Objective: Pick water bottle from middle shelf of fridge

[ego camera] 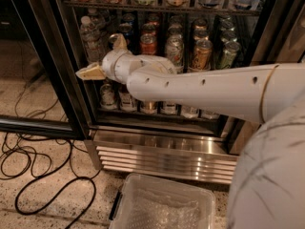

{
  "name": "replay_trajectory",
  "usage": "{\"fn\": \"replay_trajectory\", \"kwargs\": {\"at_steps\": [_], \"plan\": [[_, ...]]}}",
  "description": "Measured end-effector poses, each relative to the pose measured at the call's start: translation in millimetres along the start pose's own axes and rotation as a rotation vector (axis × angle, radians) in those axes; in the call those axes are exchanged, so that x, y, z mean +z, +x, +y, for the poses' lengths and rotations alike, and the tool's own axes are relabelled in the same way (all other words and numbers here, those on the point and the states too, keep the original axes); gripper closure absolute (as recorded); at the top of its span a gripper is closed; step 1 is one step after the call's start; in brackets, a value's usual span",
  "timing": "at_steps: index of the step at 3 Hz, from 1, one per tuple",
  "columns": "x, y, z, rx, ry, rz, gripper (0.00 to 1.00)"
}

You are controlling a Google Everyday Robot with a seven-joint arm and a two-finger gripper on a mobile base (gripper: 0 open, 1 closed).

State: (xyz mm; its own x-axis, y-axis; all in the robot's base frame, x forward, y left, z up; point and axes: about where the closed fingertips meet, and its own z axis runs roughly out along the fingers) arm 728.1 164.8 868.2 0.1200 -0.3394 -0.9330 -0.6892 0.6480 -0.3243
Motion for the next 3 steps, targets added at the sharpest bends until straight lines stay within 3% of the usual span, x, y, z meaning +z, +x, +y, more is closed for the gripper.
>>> {"fn": "replay_trajectory", "kwargs": {"at_steps": [1,2,3], "plan": [[7,-7,8,0.040,0.001,-0.012,0.00],[-9,-28,8,-0.010,0.030,-0.041,0.00],[-34,-23,0,-0.048,0.087,-0.017,0.00]]}}
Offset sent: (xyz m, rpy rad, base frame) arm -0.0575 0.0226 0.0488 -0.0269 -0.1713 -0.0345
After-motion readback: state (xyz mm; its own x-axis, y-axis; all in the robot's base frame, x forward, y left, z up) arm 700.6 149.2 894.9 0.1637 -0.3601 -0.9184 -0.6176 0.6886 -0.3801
